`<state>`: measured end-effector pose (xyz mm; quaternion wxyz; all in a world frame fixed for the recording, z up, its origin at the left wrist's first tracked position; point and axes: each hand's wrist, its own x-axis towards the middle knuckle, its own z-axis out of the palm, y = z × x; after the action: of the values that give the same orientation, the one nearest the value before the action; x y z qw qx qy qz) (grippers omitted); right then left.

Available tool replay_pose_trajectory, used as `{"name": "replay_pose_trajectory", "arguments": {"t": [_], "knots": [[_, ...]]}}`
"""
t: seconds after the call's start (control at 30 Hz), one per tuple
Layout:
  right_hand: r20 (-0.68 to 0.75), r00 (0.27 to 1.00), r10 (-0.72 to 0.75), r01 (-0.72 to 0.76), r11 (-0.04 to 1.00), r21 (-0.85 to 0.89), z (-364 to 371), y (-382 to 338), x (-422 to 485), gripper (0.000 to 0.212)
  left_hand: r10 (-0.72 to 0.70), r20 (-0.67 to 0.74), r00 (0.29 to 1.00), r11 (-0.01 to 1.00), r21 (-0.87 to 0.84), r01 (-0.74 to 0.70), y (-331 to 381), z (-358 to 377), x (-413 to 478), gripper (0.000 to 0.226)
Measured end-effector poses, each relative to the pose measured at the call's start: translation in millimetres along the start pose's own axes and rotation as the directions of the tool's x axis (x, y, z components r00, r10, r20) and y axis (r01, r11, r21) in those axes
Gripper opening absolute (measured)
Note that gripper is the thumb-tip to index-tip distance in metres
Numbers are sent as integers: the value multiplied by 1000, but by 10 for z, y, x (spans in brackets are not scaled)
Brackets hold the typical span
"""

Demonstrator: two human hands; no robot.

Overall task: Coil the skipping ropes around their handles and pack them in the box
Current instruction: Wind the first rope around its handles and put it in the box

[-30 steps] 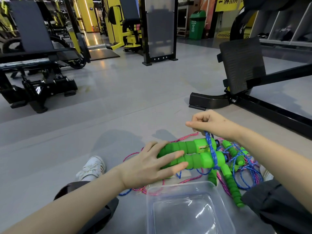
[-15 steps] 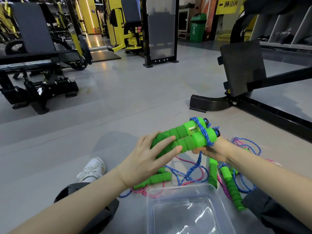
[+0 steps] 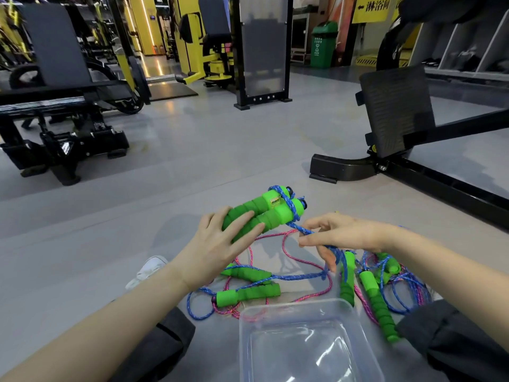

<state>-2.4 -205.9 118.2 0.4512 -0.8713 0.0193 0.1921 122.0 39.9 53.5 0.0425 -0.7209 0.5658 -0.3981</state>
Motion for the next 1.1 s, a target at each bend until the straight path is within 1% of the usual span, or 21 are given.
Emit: {"name": "replay_pose_trajectory", "arguments": {"t": [0.03,0.1,0.17,0.27,0.33,0.4,0.5,0.6,0.67,0.7,0.8,0.9,0.93,1.0,1.07,1.1], "knots": [[25,1000,11,-10,999,-36,-41,-19,-24,18,3,12,1000,1000,14,-3,-3,-7,14,75],[61,998,24,-19,996,-82,-114,-66,-79,17,3,12,1000,999,39,-3,-34,-11,26,62],[43,999,-24,27,997,-75,-149,-142,-133,9,-6,31,1000,999,50,4,-97,-17,8,50],[-131,974,-183,169,980,-107,-201,-240,-137,11,36,53,998,995,87,-41,-176,-34,-20,48],[-209,934,-289,258,952,-164,-231,-261,-98,19,125,50,991,987,99,-129,-162,-80,5,50],[-245,902,-357,307,926,-219,-247,-252,-55,25,224,32,974,971,80,-226,-112,-126,45,46],[-316,872,-373,319,924,-211,-289,-214,-39,23,300,-40,953,954,22,-299,2,-158,99,38],[-424,823,-378,334,926,-178,-333,-161,-39,28,320,-124,939,945,-23,-325,110,-162,139,32],[-476,815,-331,323,941,-103,-360,-108,-31,34,316,-177,932,942,-56,-330,194,-208,201,32],[-483,827,-286,301,952,-48,-365,-56,-22,37,316,-199,928,940,-70,-335,245,-236,236,33],[-429,889,-161,239,962,134,-325,20,-29,35,314,-255,915,933,-94,-347,374,-296,343,32],[-367,929,-48,172,934,312,-289,169,50,33,246,-303,921,946,-130,-296,390,-333,406,29],[-337,941,-24,141,934,329,-279,179,58,30,212,-313,926,952,-148,-268,374,-335,412,28],[-327,945,19,68,965,253,-273,299,132,20,146,-312,939,963,-173,-207,333,-322,408,32],[-373,920,119,-20,966,258,-194,307,67,39,98,-307,947,974,-166,-155,294,-295,397,43],[-372,913,169,-59,955,289,-143,255,40,47,83,-302,950,978,-157,-136,278,-278,386,50]]}}
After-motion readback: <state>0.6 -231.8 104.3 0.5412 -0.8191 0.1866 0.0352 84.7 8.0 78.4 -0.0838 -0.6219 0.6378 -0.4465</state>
